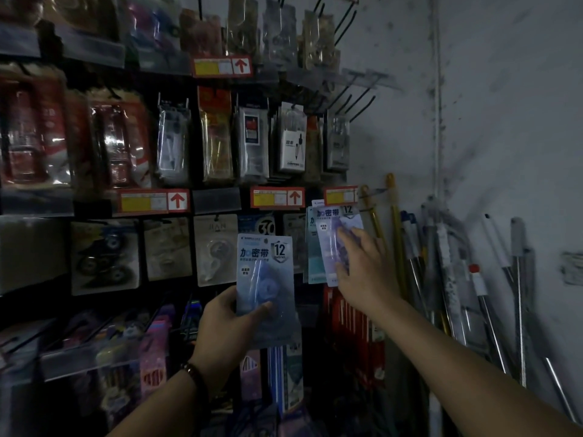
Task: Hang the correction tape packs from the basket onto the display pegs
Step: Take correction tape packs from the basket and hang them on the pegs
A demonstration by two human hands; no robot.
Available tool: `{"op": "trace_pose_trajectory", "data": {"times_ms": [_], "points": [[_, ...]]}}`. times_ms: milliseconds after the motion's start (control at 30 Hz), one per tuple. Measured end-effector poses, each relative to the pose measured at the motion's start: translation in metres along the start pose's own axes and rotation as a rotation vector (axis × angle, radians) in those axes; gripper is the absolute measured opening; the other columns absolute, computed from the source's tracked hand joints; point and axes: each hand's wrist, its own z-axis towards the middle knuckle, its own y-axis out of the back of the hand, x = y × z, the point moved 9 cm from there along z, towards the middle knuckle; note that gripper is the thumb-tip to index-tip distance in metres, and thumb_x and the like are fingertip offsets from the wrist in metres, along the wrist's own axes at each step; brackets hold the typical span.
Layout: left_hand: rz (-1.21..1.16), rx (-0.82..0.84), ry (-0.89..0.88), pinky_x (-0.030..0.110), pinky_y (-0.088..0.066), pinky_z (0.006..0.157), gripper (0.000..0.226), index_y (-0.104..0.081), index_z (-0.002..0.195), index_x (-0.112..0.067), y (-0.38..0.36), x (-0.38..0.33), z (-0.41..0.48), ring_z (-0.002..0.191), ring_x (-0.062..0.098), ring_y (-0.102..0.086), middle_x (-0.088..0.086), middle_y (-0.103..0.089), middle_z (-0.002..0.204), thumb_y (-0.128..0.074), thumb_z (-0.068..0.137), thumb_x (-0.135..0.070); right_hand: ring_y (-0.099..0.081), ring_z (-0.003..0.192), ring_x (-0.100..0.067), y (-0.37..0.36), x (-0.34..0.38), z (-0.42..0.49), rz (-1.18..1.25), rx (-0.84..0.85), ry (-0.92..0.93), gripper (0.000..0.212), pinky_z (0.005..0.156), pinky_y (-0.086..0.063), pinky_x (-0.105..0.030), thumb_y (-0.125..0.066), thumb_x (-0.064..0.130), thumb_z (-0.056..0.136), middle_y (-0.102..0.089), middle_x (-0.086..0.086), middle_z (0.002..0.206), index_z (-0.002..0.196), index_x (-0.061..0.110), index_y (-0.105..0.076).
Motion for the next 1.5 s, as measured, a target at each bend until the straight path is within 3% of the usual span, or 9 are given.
{"op": "trace_pose_trajectory", "data": {"times_ms": [233,433,567,667,767,933,1067,1300,1500], "points": [[-0.04,0.011,0.016,0.048,-0.065,0.082,0.024,-0.074,0.111,-0.012,0.005,0.002,-0.003,0.089,0.024,-0.081,0.005,-0.083,0.099,-0.08,0.088,-0.006,-0.038,0.143,-0.016,0.001,-0.015,0.005,0.186,-0.011,-0.039,0.066,0.114,-0.044,-0.038,-0.06,0.027,0.103,-0.036,0.006,0.157,0.164,0.029,-0.033],[-0.036,0.002,0.008,0.045,-0.065,0.084,0.023,-0.076,0.109,-0.013,0.004,-0.001,-0.005,0.09,0.022,-0.081,0.005,-0.083,0.1,-0.081,0.088,-0.007,-0.036,0.134,-0.013,-0.012,-0.01,0.01,0.003,0.091,-0.012,0.076,0.096,-0.035,-0.022,-0.066,0.025,0.099,-0.038,0.009,0.143,0.164,0.032,-0.029],[-0.032,0.017,0.004,0.047,-0.065,0.085,0.026,-0.075,0.111,-0.016,0.002,-0.006,-0.008,0.091,0.02,-0.08,0.001,-0.083,0.099,-0.081,0.088,-0.007,-0.043,0.134,-0.02,-0.031,-0.016,0.018,-0.106,0.145,-0.014,0.079,0.094,-0.053,-0.034,-0.071,0.022,0.095,-0.037,0.001,0.15,0.161,0.032,-0.029],[-0.039,0.009,-0.026,0.038,-0.066,0.079,0.032,-0.072,0.114,-0.022,0.007,-0.011,-0.011,0.089,0.016,-0.08,-0.004,-0.082,0.099,-0.081,0.087,-0.006,-0.054,0.122,-0.019,-0.034,-0.021,0.021,-0.138,0.147,-0.081,0.077,0.087,-0.057,-0.037,-0.072,0.025,0.094,-0.038,0.001,0.153,0.158,0.034,-0.03],[-0.086,0.011,-0.038,0.029,-0.065,0.071,0.032,-0.07,0.116,-0.025,0.009,-0.013,-0.011,0.09,0.013,-0.08,-0.006,-0.081,0.102,-0.08,0.089,-0.011,-0.052,0.128,-0.019,-0.028,0.0,0.007,-0.056,0.131,-0.035,0.06,0.1,-0.054,-0.039,-0.065,0.035,0.1,-0.04,0.005,0.149,0.154,0.031,-0.04],[-0.141,0.012,-0.042,0.034,-0.065,0.08,0.026,-0.072,0.12,-0.024,-0.001,-0.016,-0.01,0.099,0.015,-0.079,-0.002,-0.08,0.111,-0.075,0.094,-0.021,-0.056,0.106,-0.007,-0.007,0.059,-0.057,0.227,0.192,0.043,0.059,0.088,-0.055,-0.032,-0.064,0.056,0.095,-0.046,0.015,0.131,0.147,0.041,-0.041],[-0.205,0.023,0.014,0.046,-0.067,0.071,0.019,-0.073,0.114,-0.024,-0.022,-0.015,-0.015,0.093,0.021,-0.08,0.0,-0.081,0.105,-0.076,0.095,-0.022,-0.051,0.125,-0.006,-0.007,0.083,-0.087,0.296,0.232,0.101,0.081,0.1,-0.053,-0.031,-0.072,0.052,0.091,-0.039,0.017,0.145,0.158,0.042,-0.028],[-0.032,0.182,-0.031,0.055,-0.064,0.087,0.017,-0.071,0.119,-0.023,-0.048,-0.027,-0.018,0.097,0.026,-0.079,0.0,-0.081,0.106,-0.067,0.103,-0.023,-0.056,0.128,-0.011,-0.003,0.054,-0.074,0.352,0.105,-0.024,0.084,0.1,-0.057,-0.034,-0.071,0.056,0.085,-0.051,0.012,0.144,0.158,0.043,-0.033],[0.204,0.176,-0.056,0.02,-0.056,0.063,0.03,-0.061,0.127,-0.025,-0.031,-0.024,-0.017,0.089,0.02,-0.078,0.0,-0.076,0.108,-0.071,0.099,-0.023,-0.06,0.111,-0.016,-0.012,0.001,-0.044,0.2,0.049,-0.196,0.096,0.085,-0.06,-0.038,-0.075,0.042,0.091,-0.047,0.002,0.134,0.16,0.058,-0.011]]}}
